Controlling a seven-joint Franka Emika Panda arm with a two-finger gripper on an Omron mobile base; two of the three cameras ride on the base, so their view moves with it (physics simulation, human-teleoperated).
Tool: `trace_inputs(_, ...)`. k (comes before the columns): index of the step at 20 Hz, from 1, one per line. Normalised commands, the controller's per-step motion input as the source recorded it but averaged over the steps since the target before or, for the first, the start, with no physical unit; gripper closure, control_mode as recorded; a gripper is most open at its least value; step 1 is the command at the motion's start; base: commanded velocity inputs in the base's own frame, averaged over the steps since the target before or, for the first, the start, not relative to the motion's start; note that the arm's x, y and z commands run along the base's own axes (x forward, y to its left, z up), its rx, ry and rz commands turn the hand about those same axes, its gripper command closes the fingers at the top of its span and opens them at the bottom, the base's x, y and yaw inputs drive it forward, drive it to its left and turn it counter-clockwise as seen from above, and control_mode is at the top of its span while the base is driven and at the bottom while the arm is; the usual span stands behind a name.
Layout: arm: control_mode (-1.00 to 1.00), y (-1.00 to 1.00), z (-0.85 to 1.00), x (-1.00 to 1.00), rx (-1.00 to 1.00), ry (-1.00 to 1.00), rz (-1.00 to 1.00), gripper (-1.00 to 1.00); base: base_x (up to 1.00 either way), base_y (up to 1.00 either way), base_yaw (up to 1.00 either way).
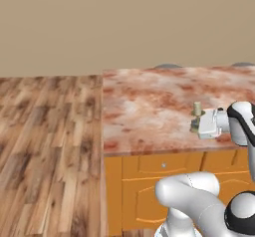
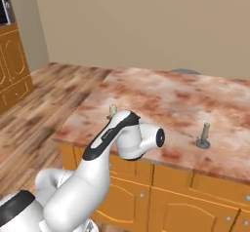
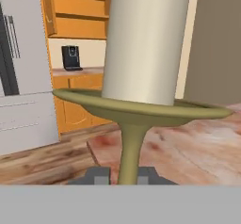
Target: Pick the candle and candle from the dining table and place them in the open cabinet. Close the cabinet after placing the objects.
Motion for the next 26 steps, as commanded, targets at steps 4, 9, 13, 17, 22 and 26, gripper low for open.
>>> trace_inputs(4,1.0,0.0,0.0,0.0,0.0,0.0,0.0,1.0,0.05,1.0,0.24)
trace_inputs(9,1.0,0.0,0.0,0.0,0.0,0.0,0.0,1.0,0.05,0.97,0.28)
trace_inputs(13,1.0,0.0,0.0,0.0,0.0,0.0,0.0,1.0,0.18,0.91,0.32)
trace_inputs(17,1.0,0.0,0.0,0.0,0.0,0.0,0.0,1.0,0.29,0.88,0.31)
trace_inputs(22,1.0,0.0,0.0,0.0,0.0,0.0,0.0,1.0,0.65,0.54,0.27)
trace_inputs(26,1.0,0.0,0.0,0.0,0.0,0.0,0.0,1.0,0.95,0.03,0.21)
